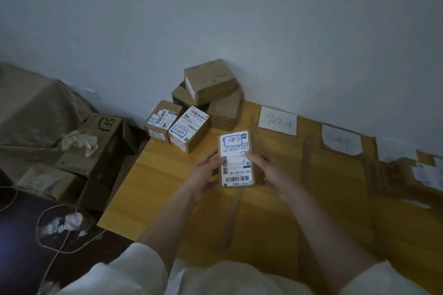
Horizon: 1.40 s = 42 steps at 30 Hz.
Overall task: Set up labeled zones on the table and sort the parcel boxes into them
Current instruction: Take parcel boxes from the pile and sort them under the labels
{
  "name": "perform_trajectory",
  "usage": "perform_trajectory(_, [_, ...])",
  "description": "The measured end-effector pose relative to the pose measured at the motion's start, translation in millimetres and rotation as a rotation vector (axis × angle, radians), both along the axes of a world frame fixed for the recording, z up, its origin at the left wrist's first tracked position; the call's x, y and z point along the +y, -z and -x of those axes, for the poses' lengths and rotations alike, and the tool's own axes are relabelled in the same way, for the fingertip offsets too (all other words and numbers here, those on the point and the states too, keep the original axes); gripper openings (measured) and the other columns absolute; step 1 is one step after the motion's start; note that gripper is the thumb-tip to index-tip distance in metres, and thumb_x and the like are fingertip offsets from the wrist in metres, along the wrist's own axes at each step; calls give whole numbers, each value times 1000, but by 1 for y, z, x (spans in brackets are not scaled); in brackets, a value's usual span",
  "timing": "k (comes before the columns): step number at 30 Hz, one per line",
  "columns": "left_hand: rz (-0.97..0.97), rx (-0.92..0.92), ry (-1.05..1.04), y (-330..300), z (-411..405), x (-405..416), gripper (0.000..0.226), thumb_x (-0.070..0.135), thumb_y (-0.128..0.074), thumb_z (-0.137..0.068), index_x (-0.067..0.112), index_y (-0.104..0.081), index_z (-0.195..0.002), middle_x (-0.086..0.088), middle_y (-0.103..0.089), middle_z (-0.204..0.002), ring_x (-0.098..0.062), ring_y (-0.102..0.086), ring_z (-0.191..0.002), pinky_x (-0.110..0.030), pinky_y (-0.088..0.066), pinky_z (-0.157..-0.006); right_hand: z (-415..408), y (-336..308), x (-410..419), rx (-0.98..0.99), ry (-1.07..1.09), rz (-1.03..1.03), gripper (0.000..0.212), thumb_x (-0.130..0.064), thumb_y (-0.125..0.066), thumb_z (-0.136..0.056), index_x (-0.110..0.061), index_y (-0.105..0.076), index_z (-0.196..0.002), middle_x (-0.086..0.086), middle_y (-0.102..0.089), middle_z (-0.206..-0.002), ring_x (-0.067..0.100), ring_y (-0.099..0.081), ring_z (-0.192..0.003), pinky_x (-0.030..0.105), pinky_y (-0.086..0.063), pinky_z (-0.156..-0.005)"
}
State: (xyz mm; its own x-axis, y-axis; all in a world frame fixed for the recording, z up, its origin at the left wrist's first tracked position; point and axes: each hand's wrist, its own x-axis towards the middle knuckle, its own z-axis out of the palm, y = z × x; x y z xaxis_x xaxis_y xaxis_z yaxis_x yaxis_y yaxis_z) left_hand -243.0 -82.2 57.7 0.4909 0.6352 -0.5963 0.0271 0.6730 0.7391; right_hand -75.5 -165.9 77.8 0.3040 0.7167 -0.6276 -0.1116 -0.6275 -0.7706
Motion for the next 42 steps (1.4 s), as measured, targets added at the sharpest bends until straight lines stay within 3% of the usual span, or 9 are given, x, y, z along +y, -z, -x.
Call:
perform_trajectory(6, [-18, 5, 28, -1, -4, -6, 39, 23, -64, -90, 35, -56, -125, 0, -74, -107, -15, -67, -101, -32, -51, -76, -8, 7, -7, 25, 39, -22, 67, -57, -75, -68, -28, -61, -126, -6, -75, -105, 17, -70, -100, 44, -53, -95])
perform_trajectory(11, [96, 74, 106, 0, -7, -12, 88, 46, -85, -61, 20, -47, -136, -1, -70, -116, -18, -59, -114, -40, -55, -80, -6, 7, -8, 224, 184, -109, 42, -32, -70, -84, -17, -63, -122, 2, -75, -107, 18, -71, -101, 34, -54, -90])
perform_trajectory(15, [151, -36, 120, -6, -16, -19, 45, 36, -78, -73, 17, -67, -112, 1, -73, -104, -18, -64, -101, -46, -53, -92, -2, 3, -8, 360, 149, -140, 34, -24, -66, -87, -16, -64, -119, 4, -74, -107, 17, -70, -96, 33, -53, -90])
perform_trajectory(20, [59, 17, 11, -3, -12, -9, 54, 37, -77, -73, 17, -61, -121, 0, -74, -107, -13, -64, -103, -40, -50, -89, -16, -2, -12, 225, 256, -153, 101, -58, -84, -53, -15, -46, -137, 3, -72, -110, 22, -63, -109, 39, -50, -83])
perform_trajectory(25, [9, 55, 61, -3, -8, 2, 24, 32, -68, -79, 21, -67, -100, 0, -69, -90, -15, -56, -89, -30, -43, -74, -29, -12, -18, 175, 149, -100, 32, -46, -67, -81, -21, -65, -100, 3, -72, -92, 20, -64, -92, 39, -49, -91])
perform_trajectory(29, [-10, 68, 65, -2, -16, 6, 29, 33, -71, -78, 21, -65, -103, 0, -71, -90, -16, -61, -90, -36, -47, -86, -25, -11, -24, 159, -16, 2, 33, -42, -67, -85, -15, -71, -104, -1, -76, -92, 14, -68, -89, 27, -52, -77])
perform_trajectory(33, [-20, 31, 15, -1, -21, 5, 41, 34, -76, -77, 15, -62, -111, -4, -72, -97, -20, -65, -92, -36, -51, -82, -25, -6, -29, 204, 0, 0, 40, -43, -70, -78, -15, -72, -107, 1, -76, -97, 17, -67, -95, 33, -52, -91])
perform_trajectory(38, [62, 58, 109, 5, -27, -4, 96, 47, -87, -58, 21, -42, -139, -1, -72, -112, -19, -65, -110, -38, -57, -75, -26, -3, -31, 254, 154, -43, 28, -37, -68, -85, -16, -71, -102, -2, -77, -90, 15, -68, -89, 33, -52, -84])
perform_trajectory(42, [77, 26, 121, 6, -37, -14, 81, 37, -84, -67, 19, -44, -135, -2, -74, -108, -17, -68, -102, -36, -55, -73, -31, -3, -34, 270, 223, -55, 23, -35, -68, -86, -17, -70, -99, -2, -77, -86, 18, -67, -90, 37, -54, -86])
